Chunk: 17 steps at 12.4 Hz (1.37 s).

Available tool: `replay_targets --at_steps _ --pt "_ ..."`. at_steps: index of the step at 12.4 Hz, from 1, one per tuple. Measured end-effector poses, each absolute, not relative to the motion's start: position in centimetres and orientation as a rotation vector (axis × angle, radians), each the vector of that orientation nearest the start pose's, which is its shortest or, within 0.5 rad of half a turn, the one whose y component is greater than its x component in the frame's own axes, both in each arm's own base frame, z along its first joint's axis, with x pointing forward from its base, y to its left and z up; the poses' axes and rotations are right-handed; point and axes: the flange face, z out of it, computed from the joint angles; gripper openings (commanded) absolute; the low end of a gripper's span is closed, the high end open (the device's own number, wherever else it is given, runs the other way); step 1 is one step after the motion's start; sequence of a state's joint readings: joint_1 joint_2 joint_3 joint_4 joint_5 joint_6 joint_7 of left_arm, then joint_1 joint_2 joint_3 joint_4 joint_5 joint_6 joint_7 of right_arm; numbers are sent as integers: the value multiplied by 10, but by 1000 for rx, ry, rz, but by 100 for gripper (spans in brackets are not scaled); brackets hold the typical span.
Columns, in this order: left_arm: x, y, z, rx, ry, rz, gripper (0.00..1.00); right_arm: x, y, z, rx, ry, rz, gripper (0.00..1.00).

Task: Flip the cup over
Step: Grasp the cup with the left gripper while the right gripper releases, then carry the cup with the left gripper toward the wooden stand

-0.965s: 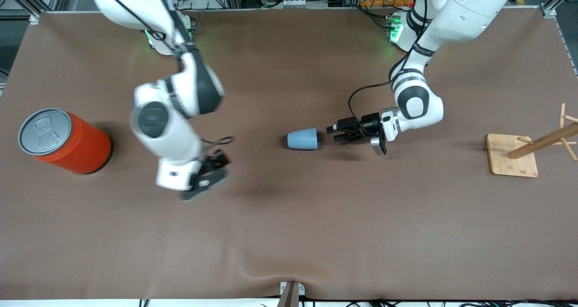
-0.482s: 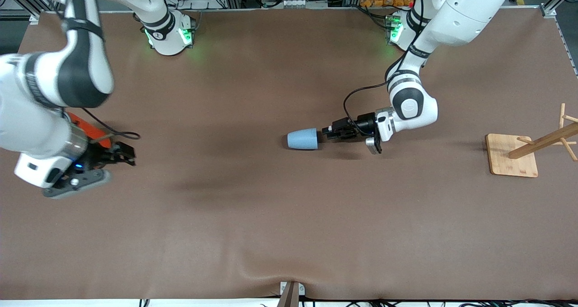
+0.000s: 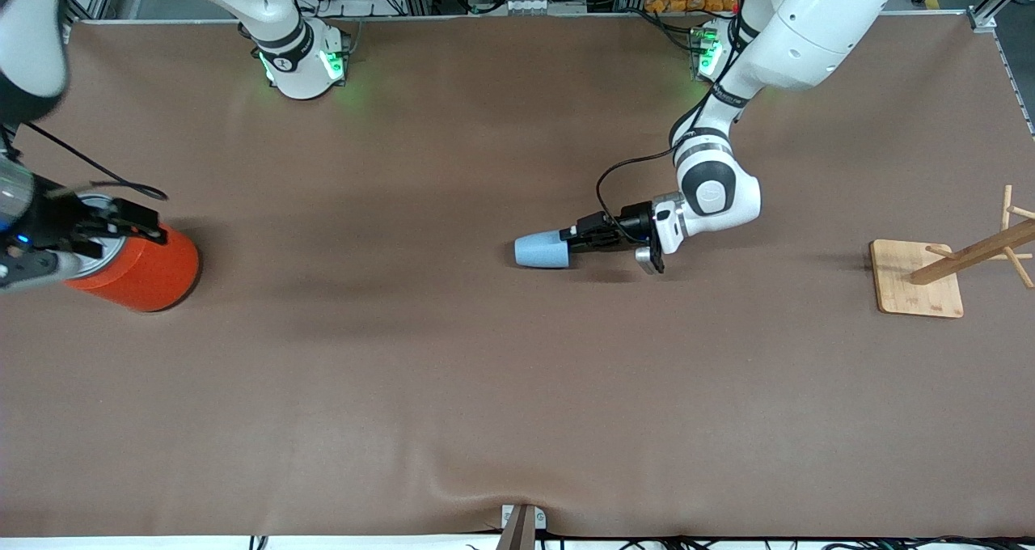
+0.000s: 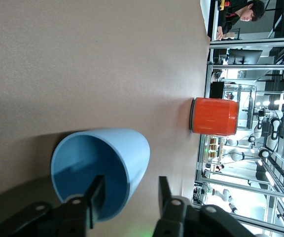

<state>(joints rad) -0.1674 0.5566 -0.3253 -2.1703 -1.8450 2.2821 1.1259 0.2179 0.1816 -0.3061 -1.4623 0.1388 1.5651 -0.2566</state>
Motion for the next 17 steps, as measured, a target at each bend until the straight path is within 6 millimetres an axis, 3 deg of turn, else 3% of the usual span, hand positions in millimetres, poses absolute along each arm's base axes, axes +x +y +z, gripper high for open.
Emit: replay_targets --at_steps 2,5,9,12,14,17 --pt "455 -291 135 1925 175 22 0 598 -30 589 -3035 -233 54 100" --pt "451 -317 137 1918 202 28 0 580 -36 611 -3082 -190 37 100" --pt "479 -308 166 2042 251 52 0 556 -51 619 -3098 -123 59 100" --pt "520 -278 227 2190 259 -5 0 550 -50 612 -3094 -13 130 100" --pt "545 -242 268 2301 251 18 0 548 -48 612 -3094 10 141 100" --pt "568 -180 310 2511 189 30 0 544 -48 618 -3093 15 149 100"
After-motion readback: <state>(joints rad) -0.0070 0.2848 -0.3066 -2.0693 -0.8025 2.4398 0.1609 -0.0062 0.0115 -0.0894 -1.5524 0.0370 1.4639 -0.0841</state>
